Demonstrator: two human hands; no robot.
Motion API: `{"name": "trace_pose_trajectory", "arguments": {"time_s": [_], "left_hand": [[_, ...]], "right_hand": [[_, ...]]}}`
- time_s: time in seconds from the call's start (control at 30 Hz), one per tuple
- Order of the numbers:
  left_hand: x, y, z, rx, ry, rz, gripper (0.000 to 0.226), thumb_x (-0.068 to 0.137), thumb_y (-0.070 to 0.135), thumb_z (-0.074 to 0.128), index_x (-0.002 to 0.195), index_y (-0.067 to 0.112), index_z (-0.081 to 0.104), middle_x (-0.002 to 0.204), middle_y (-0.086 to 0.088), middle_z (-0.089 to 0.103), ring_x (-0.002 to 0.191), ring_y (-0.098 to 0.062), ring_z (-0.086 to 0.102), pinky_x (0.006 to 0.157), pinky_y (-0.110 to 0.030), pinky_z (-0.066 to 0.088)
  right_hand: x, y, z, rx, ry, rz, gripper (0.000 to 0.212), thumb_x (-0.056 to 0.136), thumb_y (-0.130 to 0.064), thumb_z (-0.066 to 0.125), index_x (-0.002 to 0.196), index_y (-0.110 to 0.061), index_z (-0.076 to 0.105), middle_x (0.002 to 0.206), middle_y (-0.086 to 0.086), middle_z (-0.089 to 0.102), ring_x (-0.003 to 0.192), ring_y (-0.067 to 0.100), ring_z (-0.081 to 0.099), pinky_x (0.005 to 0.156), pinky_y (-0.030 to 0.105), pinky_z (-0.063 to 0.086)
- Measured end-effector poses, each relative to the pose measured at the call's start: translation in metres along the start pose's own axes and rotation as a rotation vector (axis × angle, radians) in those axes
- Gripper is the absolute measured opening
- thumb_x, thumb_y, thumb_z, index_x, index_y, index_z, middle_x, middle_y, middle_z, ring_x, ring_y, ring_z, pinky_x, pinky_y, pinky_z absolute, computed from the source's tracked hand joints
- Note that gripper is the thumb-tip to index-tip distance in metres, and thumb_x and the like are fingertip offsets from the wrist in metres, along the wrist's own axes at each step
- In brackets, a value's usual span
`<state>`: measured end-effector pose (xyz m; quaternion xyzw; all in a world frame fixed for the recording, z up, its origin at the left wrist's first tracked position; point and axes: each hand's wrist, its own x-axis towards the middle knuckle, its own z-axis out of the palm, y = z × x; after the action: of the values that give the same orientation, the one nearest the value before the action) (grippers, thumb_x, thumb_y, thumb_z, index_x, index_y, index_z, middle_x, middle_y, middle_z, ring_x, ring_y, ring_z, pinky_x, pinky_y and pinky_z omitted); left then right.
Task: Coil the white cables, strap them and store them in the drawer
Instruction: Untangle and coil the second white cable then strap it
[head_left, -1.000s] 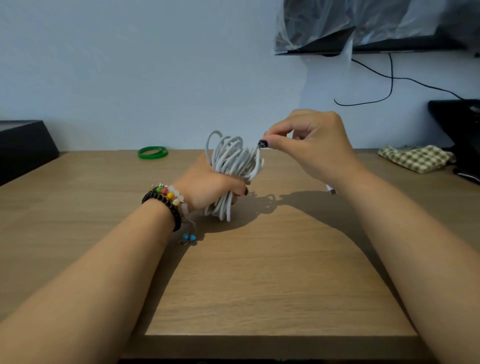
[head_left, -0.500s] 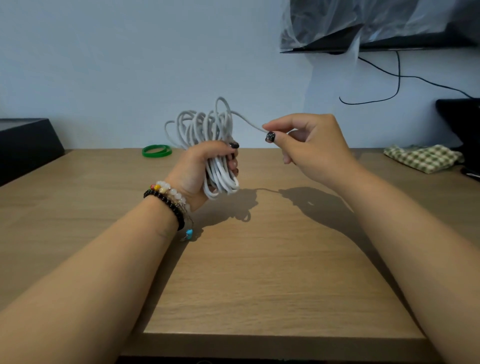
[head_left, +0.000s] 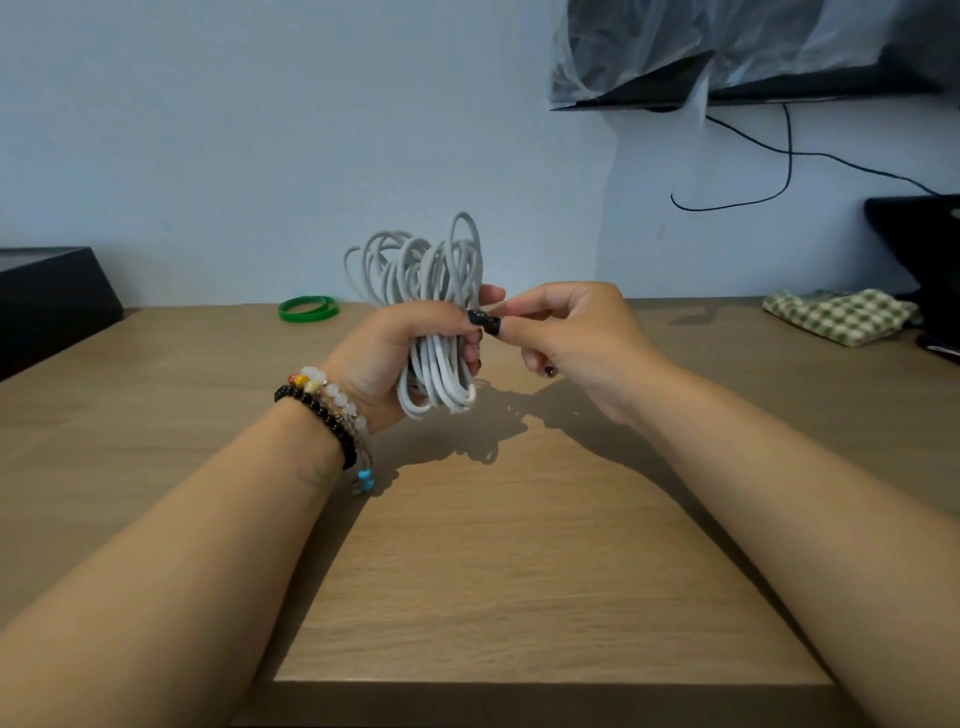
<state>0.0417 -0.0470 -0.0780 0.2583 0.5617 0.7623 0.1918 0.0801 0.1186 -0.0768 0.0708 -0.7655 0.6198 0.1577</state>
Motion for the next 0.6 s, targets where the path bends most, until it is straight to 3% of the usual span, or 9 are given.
{"name": "trace_pose_trajectory", "arguments": {"time_s": [0.23, 0.33, 0.4, 0.5, 0.6], "left_hand": [[0.004, -0.001, -0.005, -0.021, 0.154, 0.103, 0.017, 0.068, 0.008, 0.059, 0.083, 0.012, 0.067, 0.072, -0.002, 0.061, 0.068, -0.014, 0.060, 0.065, -0.027, 0.052], [0.006, -0.001, -0.008, -0.171, 0.152, 0.149, 0.017, 0.070, 0.005, 0.057, 0.086, 0.009, 0.063, 0.094, -0.006, 0.071, 0.100, -0.020, 0.067, 0.092, -0.034, 0.052], [0.006, -0.001, -0.006, -0.279, 0.136, 0.159, 0.012, 0.075, 0.004, 0.054, 0.085, 0.009, 0.059, 0.092, -0.007, 0.073, 0.108, -0.022, 0.067, 0.101, -0.038, 0.048], [0.006, 0.000, -0.006, -0.412, 0.199, 0.172, 0.012, 0.087, 0.003, 0.050, 0.080, 0.007, 0.059, 0.070, -0.004, 0.068, 0.083, -0.019, 0.072, 0.100, -0.043, 0.049], [0.007, 0.003, -0.012, -0.462, 0.252, 0.194, 0.020, 0.091, 0.006, 0.048, 0.073, 0.008, 0.055, 0.060, -0.002, 0.057, 0.060, -0.012, 0.063, 0.085, -0.036, 0.057]], "right_hand": [[0.007, 0.000, -0.014, 0.034, 0.043, 0.070, 0.010, 0.082, 0.001, 0.070, 0.083, -0.009, 0.072, 0.064, 0.001, 0.065, 0.052, 0.009, 0.055, 0.054, 0.021, 0.046], [0.011, 0.002, -0.019, 0.138, 0.036, 0.102, 0.013, 0.082, 0.004, 0.068, 0.084, -0.008, 0.071, 0.076, 0.008, 0.068, 0.063, 0.013, 0.061, 0.062, 0.024, 0.049], [0.011, 0.004, -0.018, 0.140, -0.057, 0.118, 0.013, 0.082, 0.004, 0.068, 0.084, -0.009, 0.071, 0.078, 0.008, 0.070, 0.065, 0.014, 0.064, 0.063, 0.025, 0.049], [0.006, 0.007, -0.015, 0.027, -0.295, 0.152, 0.013, 0.084, 0.000, 0.068, 0.086, -0.012, 0.072, 0.079, 0.005, 0.072, 0.069, 0.013, 0.066, 0.062, 0.023, 0.050], [0.003, 0.013, -0.007, -0.027, -0.340, 0.159, 0.009, 0.087, -0.009, 0.068, 0.092, -0.014, 0.072, 0.086, 0.005, 0.073, 0.070, 0.013, 0.065, 0.062, 0.023, 0.050]]}}
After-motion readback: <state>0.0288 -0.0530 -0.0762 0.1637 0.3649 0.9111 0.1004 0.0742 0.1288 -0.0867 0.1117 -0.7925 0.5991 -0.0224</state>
